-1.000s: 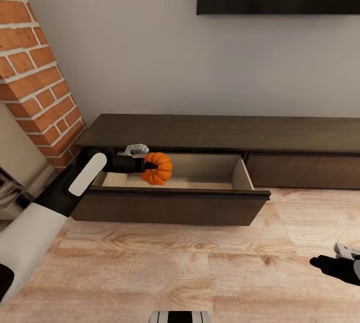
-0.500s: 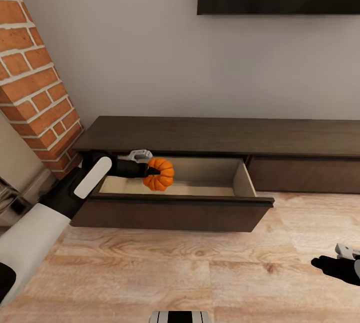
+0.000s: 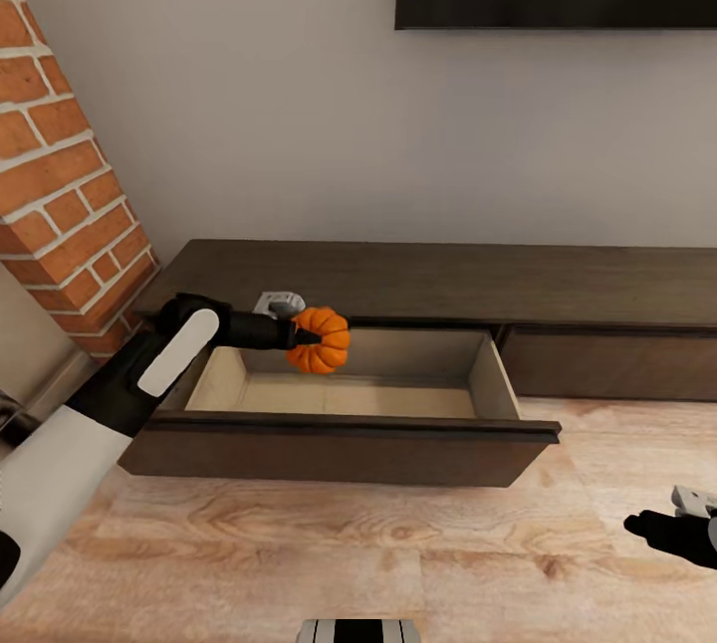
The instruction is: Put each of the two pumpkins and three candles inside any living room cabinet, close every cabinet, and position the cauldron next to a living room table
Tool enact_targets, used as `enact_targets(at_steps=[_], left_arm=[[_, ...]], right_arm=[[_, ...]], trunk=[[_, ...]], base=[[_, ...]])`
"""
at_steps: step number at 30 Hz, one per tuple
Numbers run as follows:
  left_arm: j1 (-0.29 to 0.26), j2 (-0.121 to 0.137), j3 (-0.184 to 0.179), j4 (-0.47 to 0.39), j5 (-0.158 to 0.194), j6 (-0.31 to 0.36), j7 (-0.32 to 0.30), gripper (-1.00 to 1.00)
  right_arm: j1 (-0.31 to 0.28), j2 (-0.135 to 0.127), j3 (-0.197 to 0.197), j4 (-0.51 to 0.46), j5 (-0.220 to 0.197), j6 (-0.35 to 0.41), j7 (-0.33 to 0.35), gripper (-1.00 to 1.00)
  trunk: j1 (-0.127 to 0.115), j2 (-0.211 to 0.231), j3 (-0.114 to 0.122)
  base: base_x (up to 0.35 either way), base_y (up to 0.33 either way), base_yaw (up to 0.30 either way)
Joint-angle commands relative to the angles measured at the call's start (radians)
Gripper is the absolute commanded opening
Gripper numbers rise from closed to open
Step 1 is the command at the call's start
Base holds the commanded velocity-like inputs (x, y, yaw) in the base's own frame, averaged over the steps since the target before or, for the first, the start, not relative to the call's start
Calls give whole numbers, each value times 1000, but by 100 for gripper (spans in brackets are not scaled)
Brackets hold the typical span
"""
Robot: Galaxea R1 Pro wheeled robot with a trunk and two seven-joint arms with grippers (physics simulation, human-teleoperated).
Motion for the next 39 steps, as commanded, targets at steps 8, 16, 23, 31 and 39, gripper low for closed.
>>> enact_targets(at_steps=[8, 16, 23, 31, 39], left_arm=[[-1, -5, -94, 68, -7, 2, 9, -100], [-1, -15, -137, 79, -11, -1, 97, -100], [-1, -63, -195, 163, -10, -9, 114, -100], [-1, -157, -190, 364, -20, -102, 117, -100], [-1, -191, -187, 402, -25, -154, 123, -100]], right_arm=[[0, -13, -174, -1, 83, 22, -5, 100], [0, -14, -199, -3, 97, 22, -3, 100], [0, -15, -273, -11, 101, 24, -3, 100], [0, -15, -278, -14, 102, 25, -2, 100], [0, -14, -278, -16, 101, 24, -2, 100]], trunk=[[0, 0, -1], [0, 0, -1], [0, 0, -1], [0, 0, -1], [0, 0, -1]], base=[[198, 0, 0], [50, 0, 0], [2, 0, 0], [0, 0, 0], [0, 0, 0]])
